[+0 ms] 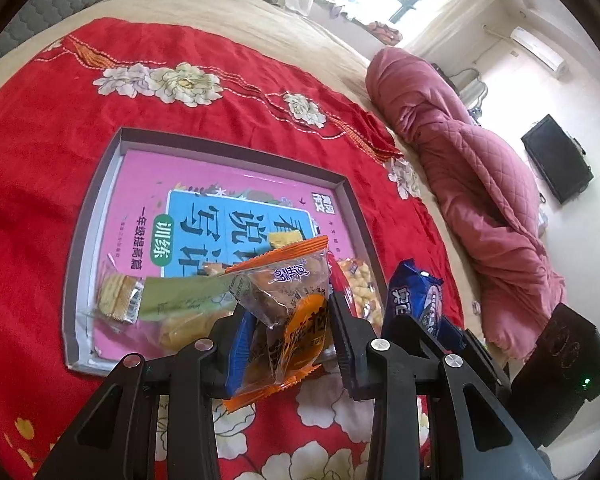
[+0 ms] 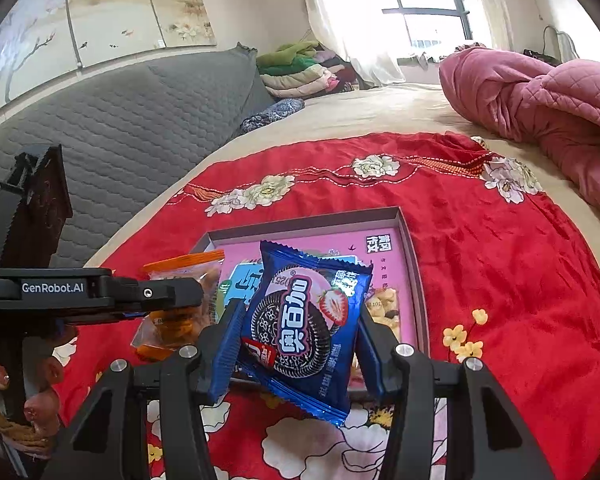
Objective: Organize snacks
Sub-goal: 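Lift both packets and carry them over the box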
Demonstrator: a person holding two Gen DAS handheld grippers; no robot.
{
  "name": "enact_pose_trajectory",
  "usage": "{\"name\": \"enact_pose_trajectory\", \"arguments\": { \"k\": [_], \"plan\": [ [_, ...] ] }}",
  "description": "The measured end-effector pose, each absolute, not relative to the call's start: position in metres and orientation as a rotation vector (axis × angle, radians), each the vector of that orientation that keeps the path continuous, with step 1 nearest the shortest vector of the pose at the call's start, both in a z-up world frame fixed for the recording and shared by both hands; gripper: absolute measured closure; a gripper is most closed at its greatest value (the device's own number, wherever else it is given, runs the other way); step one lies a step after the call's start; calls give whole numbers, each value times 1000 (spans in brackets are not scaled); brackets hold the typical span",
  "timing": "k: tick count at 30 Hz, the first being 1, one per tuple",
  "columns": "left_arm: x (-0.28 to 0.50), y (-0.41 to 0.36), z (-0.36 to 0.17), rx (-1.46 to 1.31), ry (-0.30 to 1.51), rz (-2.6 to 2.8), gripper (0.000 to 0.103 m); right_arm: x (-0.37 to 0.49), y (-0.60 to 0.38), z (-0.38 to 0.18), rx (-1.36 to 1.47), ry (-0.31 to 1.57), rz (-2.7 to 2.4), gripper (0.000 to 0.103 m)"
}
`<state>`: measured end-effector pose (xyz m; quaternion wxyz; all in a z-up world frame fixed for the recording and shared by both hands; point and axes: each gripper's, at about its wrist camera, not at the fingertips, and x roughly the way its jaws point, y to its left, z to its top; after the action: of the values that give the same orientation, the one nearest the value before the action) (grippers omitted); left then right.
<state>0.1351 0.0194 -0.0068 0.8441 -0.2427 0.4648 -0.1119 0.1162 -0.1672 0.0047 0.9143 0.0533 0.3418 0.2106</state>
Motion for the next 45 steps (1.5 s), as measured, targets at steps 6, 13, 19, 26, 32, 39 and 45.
{"name": "enact_pose_trajectory", "arguments": {
  "k": [6, 13, 19, 26, 32, 39, 45],
  "plan": [
    [141, 15, -15, -499, 998, -229, 65, 125, -174, 6, 105, 691, 416, 51],
    [149, 9, -25, -490, 1017, -224, 65, 140, -188, 5, 117, 692, 367, 51],
    [153, 0, -32, -479, 1035, -232, 65, 150, -192, 3, 107, 685, 346, 51],
    [157, -3, -41, -465, 1054, -221, 65, 157, -190, -5, 97, 716, 332, 51],
    [158, -1, -44, -462, 1061, -208, 65, 162, -187, -17, 54, 764, 297, 51],
    [159, -1, -46, -464, 1066, -205, 65, 166, -183, -36, 51, 840, 307, 51],
    [159, 0, -46, -470, 1071, -203, 65, 163, -177, -38, 51, 841, 345, 50]
  ]
}}
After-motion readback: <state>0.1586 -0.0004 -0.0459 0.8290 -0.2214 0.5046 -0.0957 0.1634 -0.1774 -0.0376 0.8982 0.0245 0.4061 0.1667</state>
